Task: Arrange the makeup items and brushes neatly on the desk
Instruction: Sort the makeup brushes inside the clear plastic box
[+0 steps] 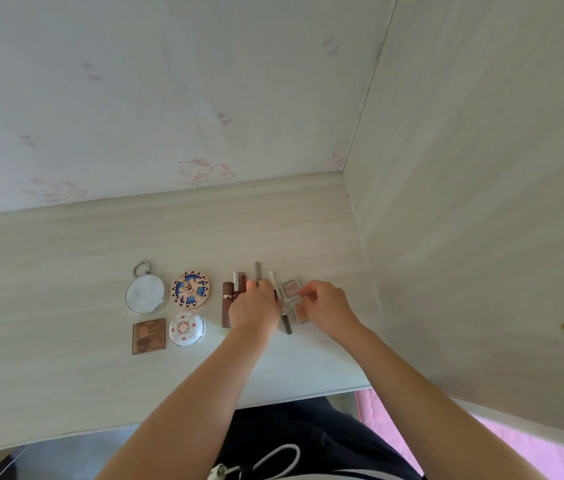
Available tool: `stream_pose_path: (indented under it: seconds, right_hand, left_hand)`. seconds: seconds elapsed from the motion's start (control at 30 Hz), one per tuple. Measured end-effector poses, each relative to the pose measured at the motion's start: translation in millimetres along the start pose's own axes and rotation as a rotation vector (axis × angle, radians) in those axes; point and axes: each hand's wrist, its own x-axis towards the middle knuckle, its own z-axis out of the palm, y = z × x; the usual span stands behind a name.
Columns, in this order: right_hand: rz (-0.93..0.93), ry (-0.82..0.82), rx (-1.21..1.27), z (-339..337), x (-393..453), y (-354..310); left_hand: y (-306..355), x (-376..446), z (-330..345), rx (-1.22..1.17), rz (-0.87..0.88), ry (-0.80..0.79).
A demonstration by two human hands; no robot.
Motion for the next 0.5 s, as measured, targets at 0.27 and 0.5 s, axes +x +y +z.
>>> stream_pose_path:
  seconds: [0.27, 0.5]
  right_hand:
    - [-0.082, -0.003, -0.277, -8, -19, 11]
    - [-0.093, 0.062, -0.392, -6, -42, 5]
  left_hand:
    - [0, -4, -12, 0.033, 0.070, 0.022]
    - [-10, -13, -22, 0.108, 0.281, 0.164]
